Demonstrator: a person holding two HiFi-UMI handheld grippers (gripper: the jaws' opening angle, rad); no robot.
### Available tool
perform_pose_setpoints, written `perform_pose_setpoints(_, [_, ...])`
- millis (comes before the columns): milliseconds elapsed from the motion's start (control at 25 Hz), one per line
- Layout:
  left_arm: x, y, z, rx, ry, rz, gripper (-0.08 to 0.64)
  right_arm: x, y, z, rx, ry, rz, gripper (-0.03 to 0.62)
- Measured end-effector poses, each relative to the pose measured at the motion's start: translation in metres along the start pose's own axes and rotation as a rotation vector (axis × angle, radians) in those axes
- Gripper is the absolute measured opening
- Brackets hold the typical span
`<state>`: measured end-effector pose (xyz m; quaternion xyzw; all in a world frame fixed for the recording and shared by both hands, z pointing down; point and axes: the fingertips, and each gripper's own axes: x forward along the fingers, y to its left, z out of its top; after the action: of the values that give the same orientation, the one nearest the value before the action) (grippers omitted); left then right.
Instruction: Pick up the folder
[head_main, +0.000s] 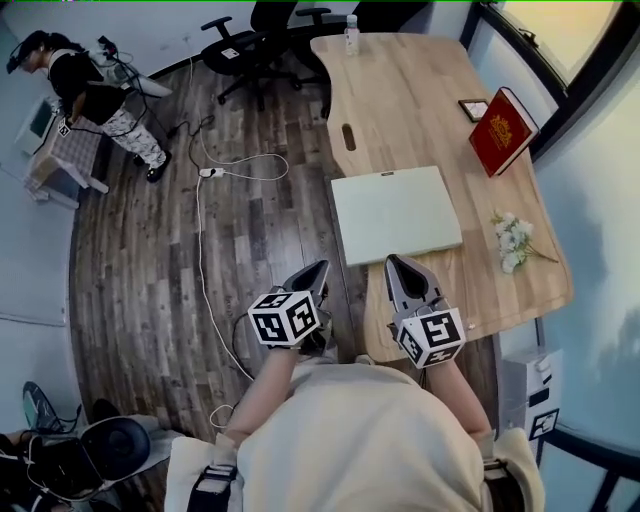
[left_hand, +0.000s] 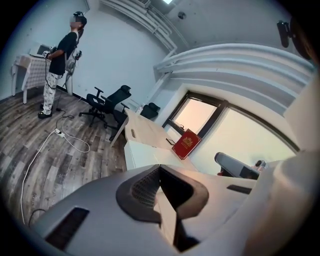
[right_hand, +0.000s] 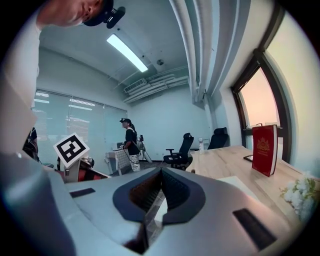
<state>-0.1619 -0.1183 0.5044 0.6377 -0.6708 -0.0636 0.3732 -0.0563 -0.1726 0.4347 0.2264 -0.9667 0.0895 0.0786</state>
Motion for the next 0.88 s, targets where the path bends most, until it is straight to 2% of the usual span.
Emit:
perform_pose_setpoints(360, [0.042,0.015,0.02,0.007,0.114,-0.146,0.02,0.023,-0.019,0.003,0.024,0.001,-0.167,0.018])
perform_pose_setpoints(680, [0.069,0.035,0.023,-0.014,0.205,-0.211,0.02,0.029,-0.029,0.003,0.031,0.001,-0.292,0.018])
perform_pose_setpoints(880, [0.086,0.049,0.017,-0.055,0.268,-0.257,0.02,0.026,-0.037,-0.002,0.044,0.002,-0.378,0.018])
